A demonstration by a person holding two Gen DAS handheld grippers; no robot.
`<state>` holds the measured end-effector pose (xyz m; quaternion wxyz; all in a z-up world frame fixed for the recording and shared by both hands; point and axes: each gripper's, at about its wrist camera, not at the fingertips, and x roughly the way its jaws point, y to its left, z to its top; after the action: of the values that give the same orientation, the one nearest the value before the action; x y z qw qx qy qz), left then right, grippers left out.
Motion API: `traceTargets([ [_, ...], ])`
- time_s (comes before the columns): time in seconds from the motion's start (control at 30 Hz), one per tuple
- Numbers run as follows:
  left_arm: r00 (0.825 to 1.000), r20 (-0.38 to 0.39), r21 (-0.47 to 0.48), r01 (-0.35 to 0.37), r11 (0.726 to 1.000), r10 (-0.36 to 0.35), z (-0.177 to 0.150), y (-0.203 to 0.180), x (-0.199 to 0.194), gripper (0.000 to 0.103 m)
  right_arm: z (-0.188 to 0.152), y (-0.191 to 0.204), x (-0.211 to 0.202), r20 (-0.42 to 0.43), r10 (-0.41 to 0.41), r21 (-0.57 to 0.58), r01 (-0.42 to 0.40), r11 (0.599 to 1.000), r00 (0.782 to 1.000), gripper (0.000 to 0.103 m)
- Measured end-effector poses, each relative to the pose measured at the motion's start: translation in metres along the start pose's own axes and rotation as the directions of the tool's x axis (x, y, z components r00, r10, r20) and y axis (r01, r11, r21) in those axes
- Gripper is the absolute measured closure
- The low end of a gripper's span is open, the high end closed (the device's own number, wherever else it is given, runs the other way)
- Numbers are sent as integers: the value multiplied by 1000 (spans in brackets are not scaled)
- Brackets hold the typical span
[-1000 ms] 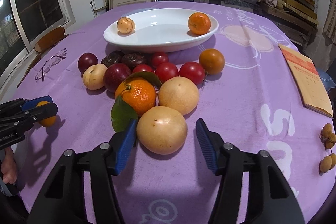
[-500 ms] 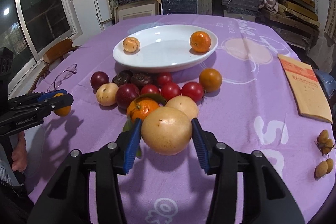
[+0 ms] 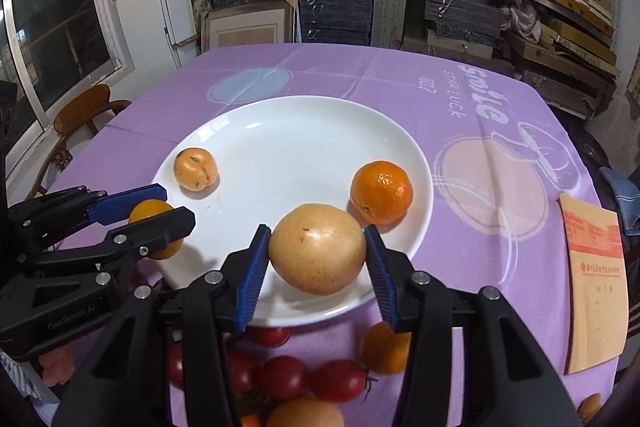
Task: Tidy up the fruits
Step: 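Lower the persimmon onto the plate with the left tool while the right lowers the pear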
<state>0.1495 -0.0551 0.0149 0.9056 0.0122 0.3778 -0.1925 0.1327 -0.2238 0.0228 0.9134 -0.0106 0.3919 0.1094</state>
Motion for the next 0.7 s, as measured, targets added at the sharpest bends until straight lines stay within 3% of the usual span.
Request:
traceTargets([
  [0.17,1000,-16,-37,-25,999,24,2,13,18,65,3,-4,17,1,-36,-11,36,999,999,54],
  [0.27,1000,-10,-53,-30,998,30,3,18,18,55,4,-4,15,19,-43,-17,43,999,999,49],
  [0.37,999,-4,-63,-37,997,36,4,21,12,55,5,-3,8,30,-37,-19,38,999,999,49],
  [0.57,999,20,-68,-47,997,48,-5,29,-20,55,-8,-5,-30,92,-26,4,26,1000,995,49],
  [0.7,997,31,-77,-66,995,68,-20,36,-46,55,-27,-8,-61,137,-19,28,15,999,990,43],
])
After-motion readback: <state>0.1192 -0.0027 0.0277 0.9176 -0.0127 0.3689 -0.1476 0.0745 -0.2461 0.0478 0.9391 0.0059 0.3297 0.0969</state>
